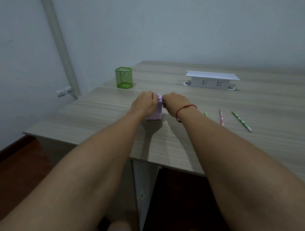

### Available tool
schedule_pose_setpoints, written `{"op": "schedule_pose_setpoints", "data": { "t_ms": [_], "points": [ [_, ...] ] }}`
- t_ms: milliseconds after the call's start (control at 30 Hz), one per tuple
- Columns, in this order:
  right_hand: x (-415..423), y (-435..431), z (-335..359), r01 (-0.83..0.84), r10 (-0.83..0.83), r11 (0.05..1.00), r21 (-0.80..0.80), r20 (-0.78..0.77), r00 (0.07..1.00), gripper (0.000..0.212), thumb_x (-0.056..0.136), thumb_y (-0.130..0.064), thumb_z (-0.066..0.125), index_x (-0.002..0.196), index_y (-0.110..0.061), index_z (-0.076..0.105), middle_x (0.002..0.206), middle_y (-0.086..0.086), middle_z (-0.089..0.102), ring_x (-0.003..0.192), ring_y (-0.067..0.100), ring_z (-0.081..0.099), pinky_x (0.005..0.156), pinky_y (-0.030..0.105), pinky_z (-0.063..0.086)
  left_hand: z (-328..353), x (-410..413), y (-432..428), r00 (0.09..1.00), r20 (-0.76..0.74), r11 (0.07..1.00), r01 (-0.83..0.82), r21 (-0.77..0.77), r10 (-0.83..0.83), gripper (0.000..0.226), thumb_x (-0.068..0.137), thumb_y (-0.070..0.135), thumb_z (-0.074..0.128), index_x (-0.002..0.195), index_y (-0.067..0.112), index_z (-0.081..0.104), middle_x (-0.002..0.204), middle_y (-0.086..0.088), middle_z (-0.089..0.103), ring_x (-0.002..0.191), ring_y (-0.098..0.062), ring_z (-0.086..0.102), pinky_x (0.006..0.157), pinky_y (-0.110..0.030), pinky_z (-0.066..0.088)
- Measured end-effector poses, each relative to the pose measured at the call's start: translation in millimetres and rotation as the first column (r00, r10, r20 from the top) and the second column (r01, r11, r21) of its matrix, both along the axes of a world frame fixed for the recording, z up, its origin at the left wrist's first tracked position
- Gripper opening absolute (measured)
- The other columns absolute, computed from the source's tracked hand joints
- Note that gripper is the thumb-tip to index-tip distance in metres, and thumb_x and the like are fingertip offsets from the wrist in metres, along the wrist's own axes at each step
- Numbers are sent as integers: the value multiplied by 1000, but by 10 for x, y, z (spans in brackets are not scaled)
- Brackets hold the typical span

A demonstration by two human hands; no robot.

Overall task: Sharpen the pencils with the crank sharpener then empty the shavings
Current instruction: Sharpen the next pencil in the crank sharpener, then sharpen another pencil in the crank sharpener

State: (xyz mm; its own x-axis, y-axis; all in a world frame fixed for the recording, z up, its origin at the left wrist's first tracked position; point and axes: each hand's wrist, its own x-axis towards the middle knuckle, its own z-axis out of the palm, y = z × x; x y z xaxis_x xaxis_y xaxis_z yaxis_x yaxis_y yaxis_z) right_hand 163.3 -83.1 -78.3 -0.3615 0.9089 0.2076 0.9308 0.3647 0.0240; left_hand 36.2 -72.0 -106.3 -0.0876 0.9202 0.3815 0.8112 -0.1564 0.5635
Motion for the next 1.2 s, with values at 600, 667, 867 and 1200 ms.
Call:
{"op": "schedule_pose_setpoints", "data": {
  "t_ms": [600, 667, 867, 1200],
  "points": [
    [44, -230, 96, -2, -14, 991, 135, 115, 993, 34, 100, -3, 34, 126, 1, 57, 130, 21, 56, 120, 38, 56, 95, 40, 45, -28, 20, -10, 1000, 27, 1000, 15, 23, -16, 32, 98, 15, 37, 91, -6, 60, 103, -29, 61, 99, -36, 55, 76, -36, 37],
    [68, -246, 69, 7, -25, 989, 147, 119, 993, 33, 99, -1, 36, 124, 1, 57, 128, 21, 57, 118, 38, 57, 94, 41, 45, -34, 24, -2, 1000, 22, 1000, 17, 12, -17, 32, 98, 15, 37, 91, -5, 60, 104, -28, 61, 99, -36, 54, 77, -36, 37],
    [47, -272, 53, 27, -46, 987, 158, 112, 993, 33, 100, -1, 36, 125, 1, 57, 127, 20, 58, 118, 38, 57, 93, 40, 46, -65, -15, 11, 998, 28, 998, 50, 36, -51, 30, 97, 15, 38, 87, -3, 60, 100, -27, 62, 96, -35, 55, 73, -35, 36],
    [392, -168, 33, 89, -94, 995, 49, 120, 988, 32, 97, 2, 41, 124, 4, 57, 127, 24, 57, 117, 39, 57, 95, 42, 46, -23, -46, -3, 994, 8, 994, 110, 0, -110, 39, 95, 23, 31, 90, 0, 62, 107, -24, 64, 99, -35, 57, 81, -36, 41]
  ]
}}
